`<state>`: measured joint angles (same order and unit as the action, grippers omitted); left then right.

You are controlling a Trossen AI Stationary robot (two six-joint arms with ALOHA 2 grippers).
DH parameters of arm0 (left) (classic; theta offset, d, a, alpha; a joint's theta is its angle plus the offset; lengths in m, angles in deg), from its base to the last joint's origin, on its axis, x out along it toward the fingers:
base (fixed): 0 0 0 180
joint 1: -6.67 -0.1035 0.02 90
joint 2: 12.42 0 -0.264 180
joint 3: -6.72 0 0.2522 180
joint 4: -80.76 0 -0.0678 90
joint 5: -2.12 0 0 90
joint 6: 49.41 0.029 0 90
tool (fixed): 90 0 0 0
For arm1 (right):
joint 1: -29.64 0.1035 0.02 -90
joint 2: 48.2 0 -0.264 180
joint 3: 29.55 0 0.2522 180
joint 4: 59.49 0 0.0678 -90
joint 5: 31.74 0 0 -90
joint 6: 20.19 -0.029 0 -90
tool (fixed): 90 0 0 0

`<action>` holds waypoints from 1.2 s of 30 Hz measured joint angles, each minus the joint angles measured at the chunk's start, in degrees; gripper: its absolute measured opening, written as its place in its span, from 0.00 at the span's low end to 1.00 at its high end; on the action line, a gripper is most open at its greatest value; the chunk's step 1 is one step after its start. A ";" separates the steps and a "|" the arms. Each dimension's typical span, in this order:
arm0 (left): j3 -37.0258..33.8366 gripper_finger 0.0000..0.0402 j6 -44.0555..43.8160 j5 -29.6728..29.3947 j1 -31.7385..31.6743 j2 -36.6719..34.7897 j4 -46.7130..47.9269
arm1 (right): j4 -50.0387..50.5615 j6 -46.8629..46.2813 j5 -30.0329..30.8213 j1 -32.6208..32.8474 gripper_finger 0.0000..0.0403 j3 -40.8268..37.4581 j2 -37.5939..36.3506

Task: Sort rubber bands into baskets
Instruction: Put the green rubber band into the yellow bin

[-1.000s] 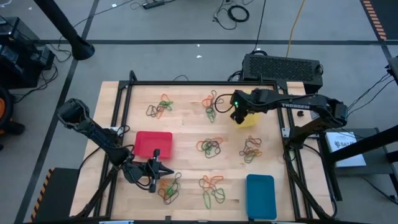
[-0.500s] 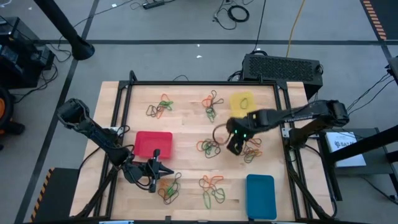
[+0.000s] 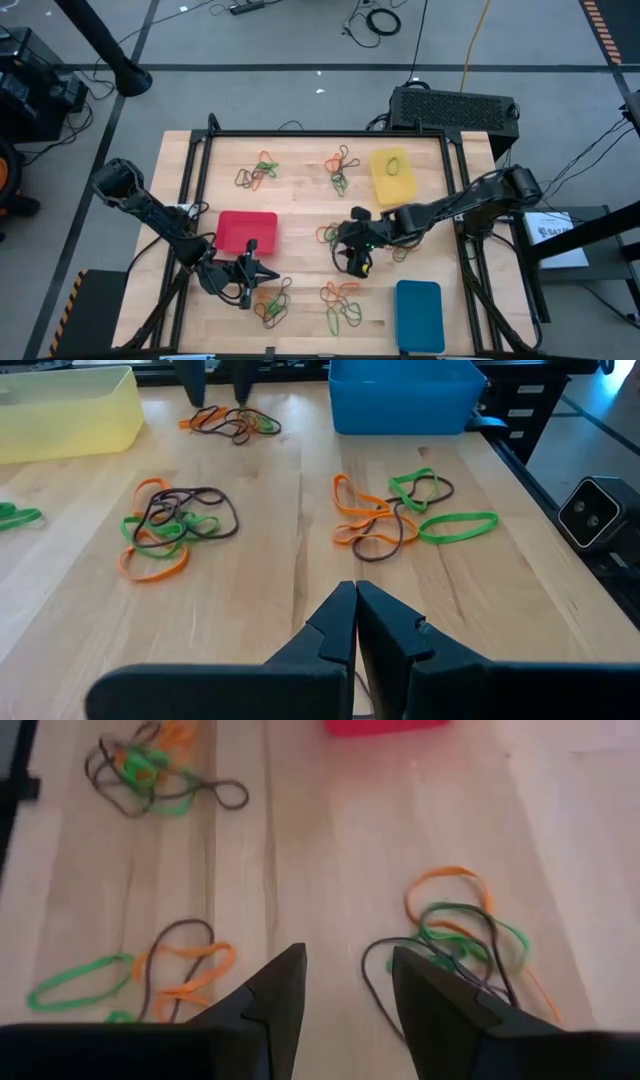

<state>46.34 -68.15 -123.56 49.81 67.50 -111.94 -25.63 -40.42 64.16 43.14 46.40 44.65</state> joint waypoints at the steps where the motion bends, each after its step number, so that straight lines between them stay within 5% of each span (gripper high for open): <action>1: 0.00 0.04 0.01 0.00 0.00 0.00 0.00 | -0.58 0.29 0.03 0.13 0.36 0.00 0.77; 8: 0.00 0.04 0.06 -0.15 -0.02 0.00 0.00 | -1.57 -10.64 -0.85 -1.18 0.36 0.00 6.75; 18: 0.00 0.04 0.06 -0.22 -0.02 0.00 0.03 | 18.56 -20.57 -16.43 -1.10 0.36 -0.02 4.86; 26: 0.00 0.04 0.04 -0.83 -0.02 0.00 0.04 | 36.72 -27.66 -13.49 1.24 0.36 -0.02 4.36; 36: 0.00 0.04 -0.02 -0.83 -0.02 0.00 0.15 | 38.36 -33.33 -10.63 1.61 0.36 -0.58 4.34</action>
<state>46.34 -68.17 -124.39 49.79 67.50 -111.79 12.73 -73.75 53.53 44.75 45.83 48.98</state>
